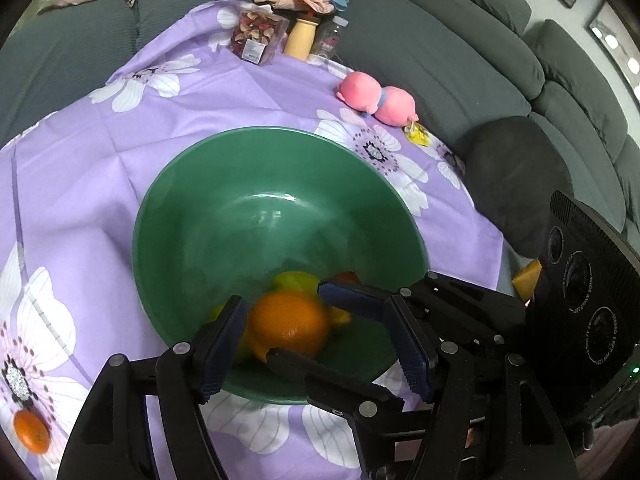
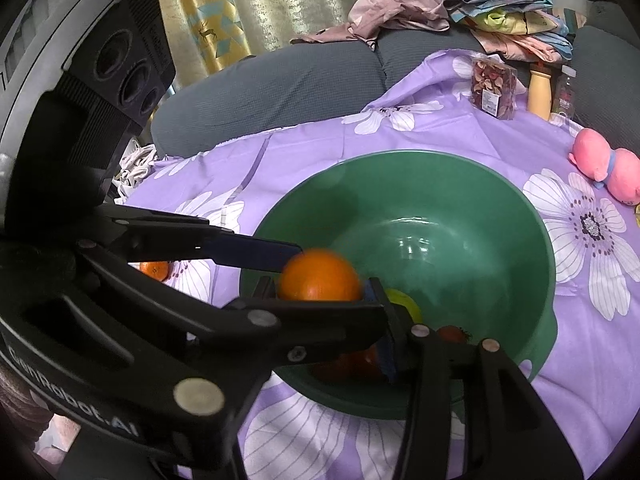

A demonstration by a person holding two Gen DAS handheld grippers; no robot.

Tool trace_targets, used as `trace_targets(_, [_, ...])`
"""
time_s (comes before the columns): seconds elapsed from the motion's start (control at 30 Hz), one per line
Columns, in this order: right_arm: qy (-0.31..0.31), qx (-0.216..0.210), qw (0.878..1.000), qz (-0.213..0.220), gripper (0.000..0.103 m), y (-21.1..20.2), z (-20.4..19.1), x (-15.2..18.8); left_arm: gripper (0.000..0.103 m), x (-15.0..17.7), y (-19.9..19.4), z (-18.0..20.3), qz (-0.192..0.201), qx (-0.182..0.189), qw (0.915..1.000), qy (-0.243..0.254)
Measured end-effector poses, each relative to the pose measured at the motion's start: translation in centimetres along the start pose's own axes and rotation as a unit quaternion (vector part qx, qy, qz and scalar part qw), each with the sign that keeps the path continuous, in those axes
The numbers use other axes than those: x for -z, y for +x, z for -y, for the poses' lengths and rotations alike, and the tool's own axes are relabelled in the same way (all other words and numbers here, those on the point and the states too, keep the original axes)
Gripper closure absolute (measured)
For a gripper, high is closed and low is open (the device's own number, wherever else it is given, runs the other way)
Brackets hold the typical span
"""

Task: Organize fruits
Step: 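Open both grippers and move back toward the remaining orange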

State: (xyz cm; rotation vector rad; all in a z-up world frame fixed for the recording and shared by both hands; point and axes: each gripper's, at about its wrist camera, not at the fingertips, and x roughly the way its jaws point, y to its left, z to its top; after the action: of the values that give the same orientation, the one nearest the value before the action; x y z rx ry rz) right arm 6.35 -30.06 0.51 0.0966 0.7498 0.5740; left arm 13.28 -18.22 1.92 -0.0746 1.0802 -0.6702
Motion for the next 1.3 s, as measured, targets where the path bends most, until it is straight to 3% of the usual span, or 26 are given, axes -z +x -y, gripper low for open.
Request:
trace_targets(0.13, [-0.006, 0.005, 1.000, 0.000, 0.055, -0.1, -0.2, 0.0, 0.033, 0.2, -0.2, 0.0, 0.002, -0.008, 1.0000, -0.001])
trace_targets(0.37, [-0.012, 0.002, 1.000, 0.004, 0.044, -0.8, -0.8, 0.3, 0.027, 0.7, -1.7, -0.8, 0.011, -0.051, 0.9986, -0.008])
trace_targets(0.47, [-0.013, -0.001, 1.000, 0.008, 0.041, -1.1, -1.0, 0.5, 0.014, 1.2, -2.8, -1.3, 0.021, -0.063, 0.9977, -0.017])
trace_targets(0.63, [-0.019, -0.006, 1.000, 0.014, 0.038, -1.7, -1.6, 0.7, 0.013, 2.6, -5.0, -3.1, 0.039, -0.075, 0.9953, -0.048])
trace_targets(0.77, [-0.021, -0.008, 1.000, 0.018, 0.031, -2.0, -2.3, 0.9, 0.008, 4.3, -6.5, -5.1, 0.050, -0.092, 0.9908, -0.086])
trace_targets(0.97, [-0.034, -0.019, 0.999, 0.015, 0.030, -2.1, -3.8, 1.2, 0.007, 7.1, -8.2, -8.1, 0.054, -0.121, 0.9816, -0.138])
trace_targets(1.07, [-0.043, -0.026, 0.999, 0.013, 0.025, -2.1, -4.7, 1.1, 0.005, 8.2, -8.6, -8.9, 0.053, -0.128, 0.9785, -0.153])
trace_targets(1.3, [-0.080, -0.049, 0.996, -0.008, 0.024, -0.9, -8.1, 1.4, 0.005, 10.9, -10.2, -10.9, 0.054, -0.139, 0.9729, -0.177])
